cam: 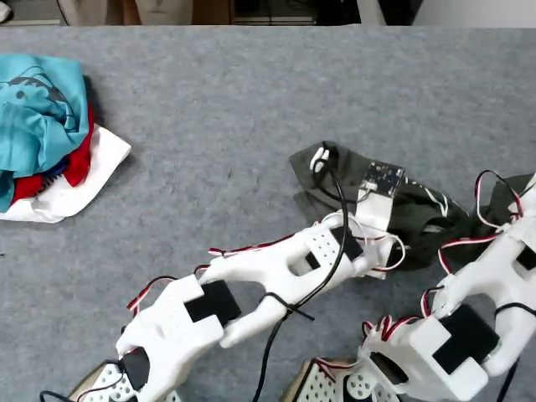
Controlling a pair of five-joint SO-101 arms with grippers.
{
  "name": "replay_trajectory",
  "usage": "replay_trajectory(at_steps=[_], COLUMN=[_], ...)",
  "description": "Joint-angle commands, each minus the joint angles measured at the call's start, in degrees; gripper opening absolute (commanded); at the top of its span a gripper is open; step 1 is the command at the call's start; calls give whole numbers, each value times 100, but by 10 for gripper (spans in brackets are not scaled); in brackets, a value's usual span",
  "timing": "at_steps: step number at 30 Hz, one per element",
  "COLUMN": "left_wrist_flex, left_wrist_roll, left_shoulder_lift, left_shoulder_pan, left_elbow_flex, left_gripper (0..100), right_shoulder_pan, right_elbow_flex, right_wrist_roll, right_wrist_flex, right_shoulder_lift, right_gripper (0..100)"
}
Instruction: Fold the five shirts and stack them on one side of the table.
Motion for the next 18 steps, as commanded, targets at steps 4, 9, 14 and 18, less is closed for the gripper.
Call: replay_trajectory(at_steps=[4,9,14,18], left_wrist_flex=[1635,3437,4703,5776], left_wrist_roll=[9,0,-466,-1116], left_shoulder_lift=[-119,-75,-119,-119], left_shoulder_pan=[-571,-1152,-1741,-2268], left_elbow_flex=[-1345,-2804,-3921,-4914], left_gripper=[19,19,20,20], right_shoulder_pan=[101,84,75,75], right_elbow_flex=[-760,-1305,-1807,-2123], right_wrist_roll=[-18,-18,-9,88], right_wrist_flex=[545,1020,1538,2013], right_shoulder_lift=[-13,-13,-13,-13], right_gripper=[4,4,4,4])
